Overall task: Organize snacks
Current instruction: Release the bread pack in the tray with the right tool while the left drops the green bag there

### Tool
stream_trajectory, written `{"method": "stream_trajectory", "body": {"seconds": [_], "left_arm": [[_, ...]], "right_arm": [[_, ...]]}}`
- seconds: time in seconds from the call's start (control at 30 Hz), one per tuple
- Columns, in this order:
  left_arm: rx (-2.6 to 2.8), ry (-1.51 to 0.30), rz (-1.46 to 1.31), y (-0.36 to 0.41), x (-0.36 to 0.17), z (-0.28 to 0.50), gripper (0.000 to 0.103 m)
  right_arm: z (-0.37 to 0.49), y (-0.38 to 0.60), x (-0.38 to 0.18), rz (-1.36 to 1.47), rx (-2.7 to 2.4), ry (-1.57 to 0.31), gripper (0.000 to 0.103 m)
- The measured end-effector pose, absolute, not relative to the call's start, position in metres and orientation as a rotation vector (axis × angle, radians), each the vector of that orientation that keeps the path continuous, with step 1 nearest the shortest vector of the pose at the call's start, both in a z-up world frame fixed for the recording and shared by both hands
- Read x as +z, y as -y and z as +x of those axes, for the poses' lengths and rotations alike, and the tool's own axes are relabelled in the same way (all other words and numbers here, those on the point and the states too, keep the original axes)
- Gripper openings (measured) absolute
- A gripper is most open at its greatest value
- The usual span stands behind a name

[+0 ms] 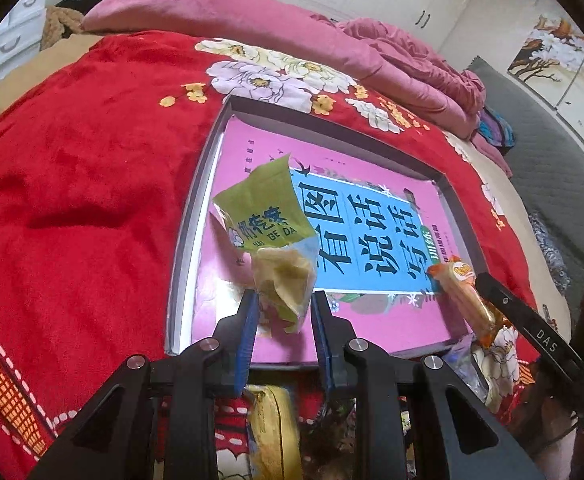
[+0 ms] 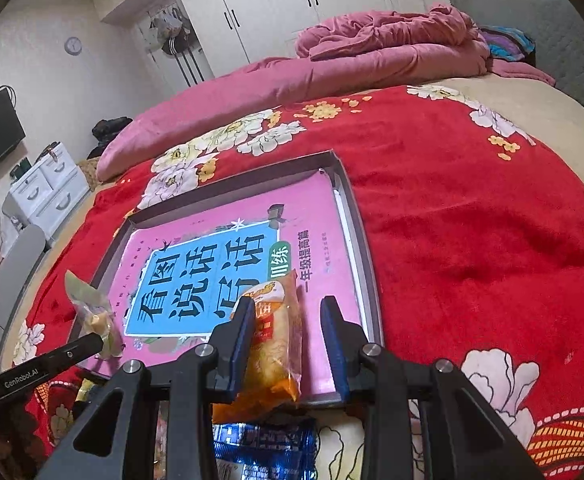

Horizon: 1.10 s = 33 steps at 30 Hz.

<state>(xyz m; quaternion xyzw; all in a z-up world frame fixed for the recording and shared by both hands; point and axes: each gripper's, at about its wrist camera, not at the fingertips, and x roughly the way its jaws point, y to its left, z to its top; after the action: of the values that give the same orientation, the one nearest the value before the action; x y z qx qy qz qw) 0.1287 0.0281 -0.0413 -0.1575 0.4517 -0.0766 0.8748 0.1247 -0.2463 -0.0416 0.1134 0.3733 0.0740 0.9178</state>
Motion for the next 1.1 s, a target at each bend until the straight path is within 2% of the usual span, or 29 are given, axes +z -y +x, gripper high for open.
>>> {"method": "stream_trajectory", "body": {"seconds": [0.47,0.67,0.83,1.1], "left_arm": [[-0.164,-0.934,-0.340,-0.029,-0.041,0.129,0.028],[-0.166,-0.924,-0.354,-0.032,-0.038,0.127,0.036],[-0.175,-0.924,-0.359,-0.031,-0.037,0.126,0.047],[-0.181,-0.918,-0.346,-0.030,-0.035,0.124,0.055]], "right_arm": [[0.109,0.225,-0.027,0.099,0.221,-0.749,0.035],[0.080,0.236,-0.022,0.155,0.217,-0.767,0.035],[0.080,0.234,-0.028,0.094,0.202,-0.792,0.035],[0.096,0.231,-0.039,0.032,0.145,-0.810,0.035]]}}
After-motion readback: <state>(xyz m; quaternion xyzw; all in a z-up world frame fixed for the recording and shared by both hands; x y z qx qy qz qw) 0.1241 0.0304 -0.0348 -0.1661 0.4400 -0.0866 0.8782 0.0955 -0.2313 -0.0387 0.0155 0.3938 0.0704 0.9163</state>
